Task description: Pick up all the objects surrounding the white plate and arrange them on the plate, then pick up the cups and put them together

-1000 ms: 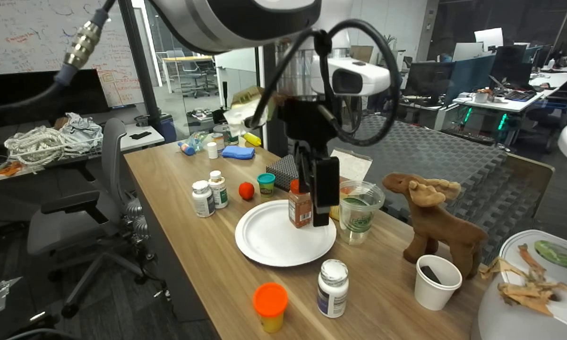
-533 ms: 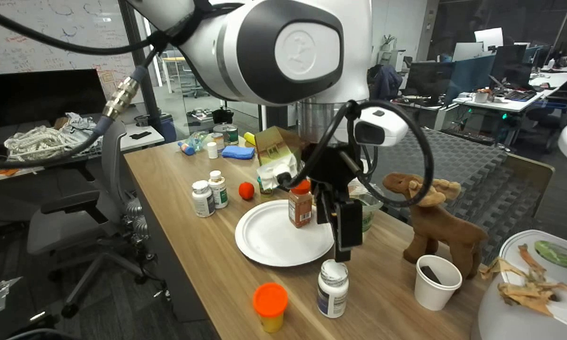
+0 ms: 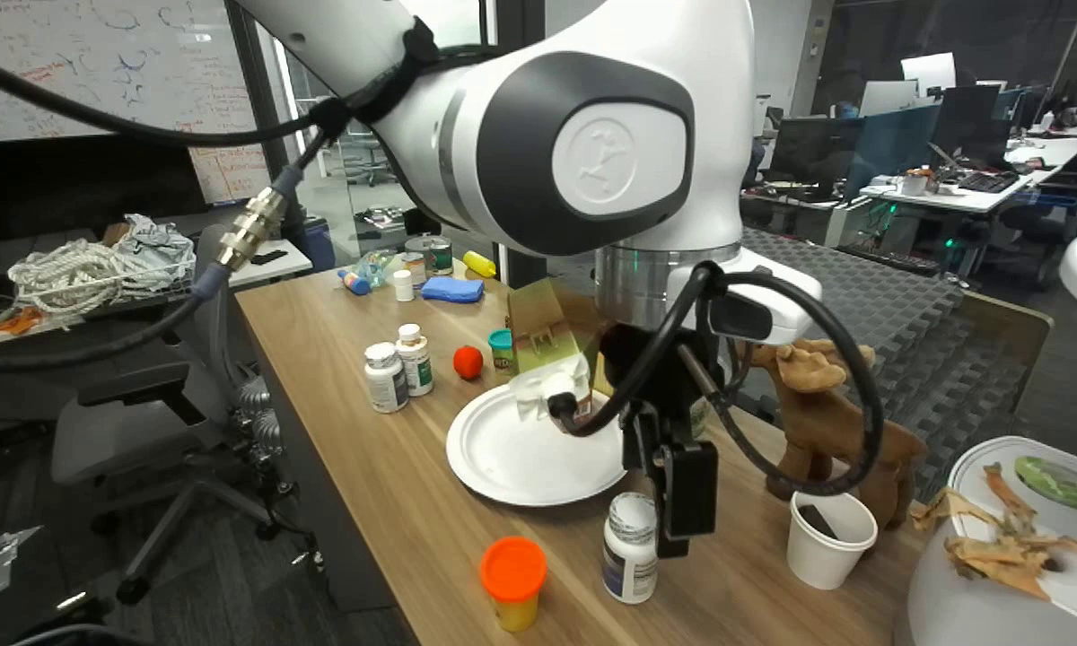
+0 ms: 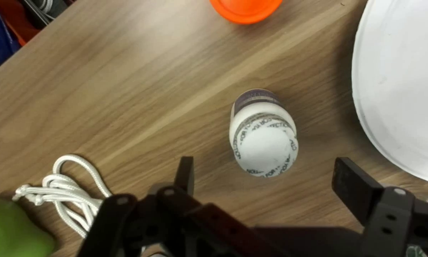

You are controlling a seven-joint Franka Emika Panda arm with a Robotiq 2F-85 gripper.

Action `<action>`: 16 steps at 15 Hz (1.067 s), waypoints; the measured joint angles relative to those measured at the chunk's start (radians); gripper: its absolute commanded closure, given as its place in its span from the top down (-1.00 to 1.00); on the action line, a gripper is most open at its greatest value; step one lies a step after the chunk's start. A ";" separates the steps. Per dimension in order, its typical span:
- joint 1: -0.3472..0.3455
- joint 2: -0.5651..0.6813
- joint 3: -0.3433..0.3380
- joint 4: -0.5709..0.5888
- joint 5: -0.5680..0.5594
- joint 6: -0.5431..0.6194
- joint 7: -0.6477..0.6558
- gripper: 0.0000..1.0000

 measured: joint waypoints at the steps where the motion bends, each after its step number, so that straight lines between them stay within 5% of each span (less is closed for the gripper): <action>1: -0.004 0.005 0.000 0.000 0.014 0.000 -0.012 1.00; 5: -0.013 0.029 0.004 0.007 0.070 -0.007 -0.072 1.00; 6: -0.014 0.035 0.005 0.010 0.081 -0.008 -0.083 0.58; 12: -0.023 0.052 0.005 0.026 0.107 -0.031 -0.110 -0.34; 13: -0.024 0.052 0.003 0.027 0.107 -0.034 -0.110 -0.47; 16: -0.024 0.050 -0.010 0.028 0.106 -0.035 -0.107 -0.47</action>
